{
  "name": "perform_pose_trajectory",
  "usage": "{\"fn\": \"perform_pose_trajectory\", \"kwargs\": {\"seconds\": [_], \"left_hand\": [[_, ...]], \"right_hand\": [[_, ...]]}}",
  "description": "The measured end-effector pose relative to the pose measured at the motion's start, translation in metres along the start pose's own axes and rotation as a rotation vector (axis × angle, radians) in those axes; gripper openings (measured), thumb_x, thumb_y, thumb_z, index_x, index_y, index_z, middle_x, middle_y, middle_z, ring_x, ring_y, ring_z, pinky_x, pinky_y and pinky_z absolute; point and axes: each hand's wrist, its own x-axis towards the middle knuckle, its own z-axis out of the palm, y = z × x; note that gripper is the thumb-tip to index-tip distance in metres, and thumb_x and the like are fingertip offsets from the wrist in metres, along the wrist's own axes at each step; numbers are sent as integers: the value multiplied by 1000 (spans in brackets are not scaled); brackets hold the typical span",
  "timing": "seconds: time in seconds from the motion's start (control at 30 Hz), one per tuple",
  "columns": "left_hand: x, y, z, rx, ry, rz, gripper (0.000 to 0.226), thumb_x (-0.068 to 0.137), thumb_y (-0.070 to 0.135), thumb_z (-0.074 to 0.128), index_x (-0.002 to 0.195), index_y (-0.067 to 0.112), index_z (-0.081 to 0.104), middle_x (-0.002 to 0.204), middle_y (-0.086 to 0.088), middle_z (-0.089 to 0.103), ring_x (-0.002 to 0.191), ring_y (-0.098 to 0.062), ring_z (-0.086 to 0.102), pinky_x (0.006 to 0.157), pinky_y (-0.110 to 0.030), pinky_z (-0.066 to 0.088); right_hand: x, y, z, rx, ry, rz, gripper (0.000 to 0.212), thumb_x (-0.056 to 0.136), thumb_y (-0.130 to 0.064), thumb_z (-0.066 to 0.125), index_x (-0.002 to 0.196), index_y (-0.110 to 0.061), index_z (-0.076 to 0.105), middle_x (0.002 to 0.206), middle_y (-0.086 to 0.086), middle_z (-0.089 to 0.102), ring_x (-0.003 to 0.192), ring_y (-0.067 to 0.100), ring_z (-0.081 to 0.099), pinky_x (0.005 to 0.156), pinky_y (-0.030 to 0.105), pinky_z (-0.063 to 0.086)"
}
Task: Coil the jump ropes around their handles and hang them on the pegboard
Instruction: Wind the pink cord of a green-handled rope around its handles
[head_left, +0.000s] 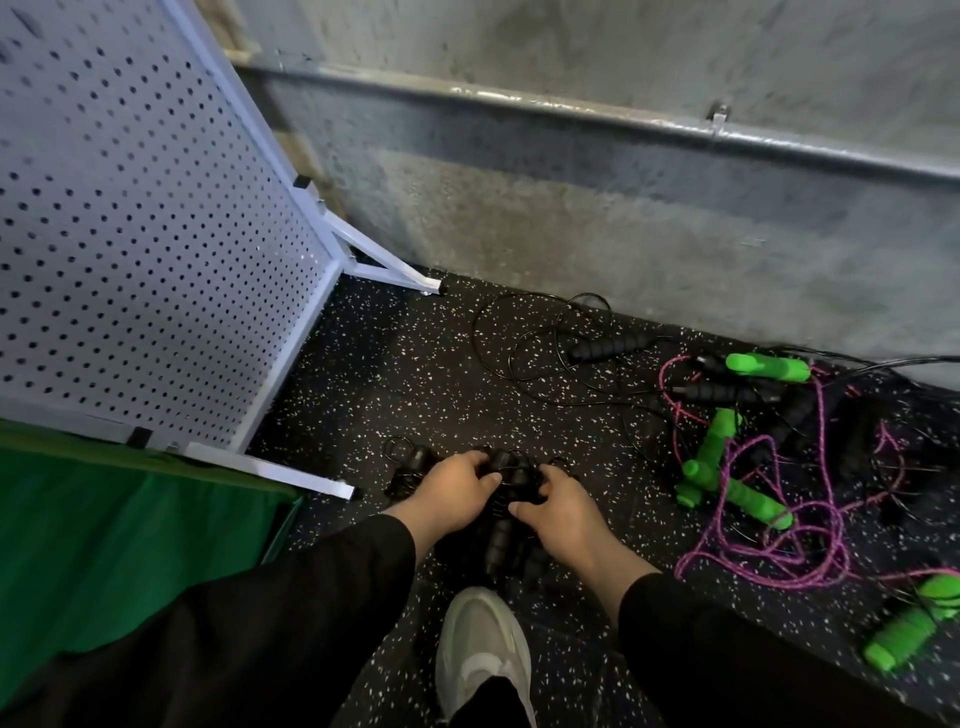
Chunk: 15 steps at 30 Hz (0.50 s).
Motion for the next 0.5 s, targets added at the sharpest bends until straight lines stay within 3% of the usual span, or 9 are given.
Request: {"fn": "perform_pose_trajectory", "kwargs": {"seconds": [0.1,0.23,0.27,0.37,0.5], "left_hand": [[1,2,-1,43,33,-3,54,102,41,54,148,12,49,141,-12,59,128,-27,57,105,-33,47],[-2,6,-7,216,92,-42,64,101,48,52,155,17,35,149,-15,46,134,-35,48,110,-43,43],[-4,9,-9,260,98,-46,67,101,48,52,157,18,29,152,-15,42,136,-37,46,111,-46,41],[-12,28,-18,285,134,-20,69,102,47,50,159,18,24,153,-16,39,135,-36,47,111,-47,42],[-24,86,-44,392,99,128,55,104,42,50,149,10,45,144,-15,53,129,-31,54,105,-38,44]], "right_hand": [[-1,-1,-4,-3,12,0,72,90,-31,74,151,-13,41,130,3,58,117,19,58,101,32,48],[-5,-6,-18,16,2,-27,57,96,-31,67,146,-13,47,96,-15,54,97,10,57,86,24,47],[-6,-9,-23,16,0,-35,53,97,-33,65,144,-13,49,95,-15,55,96,11,58,85,25,47],[-6,-15,-43,20,13,-47,53,98,-39,63,143,-14,51,120,1,64,107,19,63,95,34,52],[-15,-15,-87,-16,40,-79,46,99,-39,61,137,-14,56,118,3,67,106,20,64,94,34,52]]}}
